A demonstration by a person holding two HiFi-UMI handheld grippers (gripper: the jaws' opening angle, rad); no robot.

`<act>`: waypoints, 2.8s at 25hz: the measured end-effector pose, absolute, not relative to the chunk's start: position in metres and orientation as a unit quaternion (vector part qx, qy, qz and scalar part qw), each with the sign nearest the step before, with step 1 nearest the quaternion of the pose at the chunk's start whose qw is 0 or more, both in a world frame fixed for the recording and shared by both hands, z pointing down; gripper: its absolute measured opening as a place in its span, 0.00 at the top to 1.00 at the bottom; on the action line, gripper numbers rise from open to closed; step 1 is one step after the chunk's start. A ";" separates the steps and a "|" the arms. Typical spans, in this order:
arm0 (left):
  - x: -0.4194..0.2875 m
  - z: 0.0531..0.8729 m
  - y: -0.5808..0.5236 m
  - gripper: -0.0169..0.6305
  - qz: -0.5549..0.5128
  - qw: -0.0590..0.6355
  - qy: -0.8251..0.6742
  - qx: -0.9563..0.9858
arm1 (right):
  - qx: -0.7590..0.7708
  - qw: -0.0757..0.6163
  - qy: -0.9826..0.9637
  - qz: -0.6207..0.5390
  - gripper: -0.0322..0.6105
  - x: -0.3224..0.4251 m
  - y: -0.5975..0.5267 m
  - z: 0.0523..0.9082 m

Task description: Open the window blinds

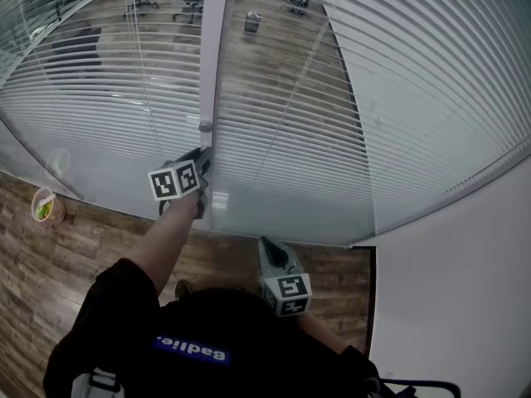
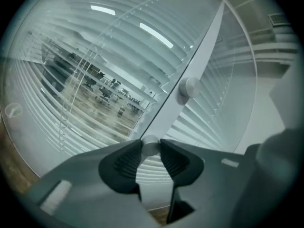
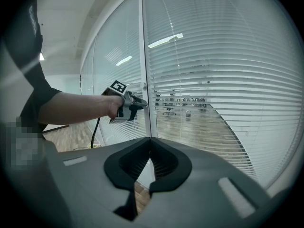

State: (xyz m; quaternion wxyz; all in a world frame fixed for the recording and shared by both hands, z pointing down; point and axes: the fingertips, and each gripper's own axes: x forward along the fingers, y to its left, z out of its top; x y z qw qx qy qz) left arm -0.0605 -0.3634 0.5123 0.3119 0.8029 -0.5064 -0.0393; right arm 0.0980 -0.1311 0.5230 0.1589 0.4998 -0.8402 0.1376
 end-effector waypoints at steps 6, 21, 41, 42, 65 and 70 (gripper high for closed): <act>-0.060 0.512 -0.363 0.78 0.006 0.272 -0.520 0.810 | 0.500 0.157 -0.840 0.141 0.94 0.098 -0.129 0.524; -0.057 0.512 -0.364 0.78 0.106 0.162 -0.546 0.815 | 0.501 0.151 -0.840 0.141 0.95 0.098 -0.127 0.526; -0.059 0.510 -0.357 0.71 -0.024 0.247 -0.528 0.812 | 0.504 0.165 -0.836 0.141 0.92 0.106 -0.125 0.528; -0.059 0.510 -0.358 0.71 -0.035 0.261 -0.525 0.809 | 0.503 0.165 -0.837 0.141 0.92 0.106 -0.125 0.529; -0.054 0.514 -0.363 0.78 0.180 0.040 -0.548 0.816 | 0.503 0.160 -0.838 0.141 0.94 0.106 -0.130 0.531; -0.054 0.517 -0.364 0.78 0.192 0.031 -0.548 0.813 | 0.502 0.161 -0.838 0.140 0.94 0.106 -0.131 0.530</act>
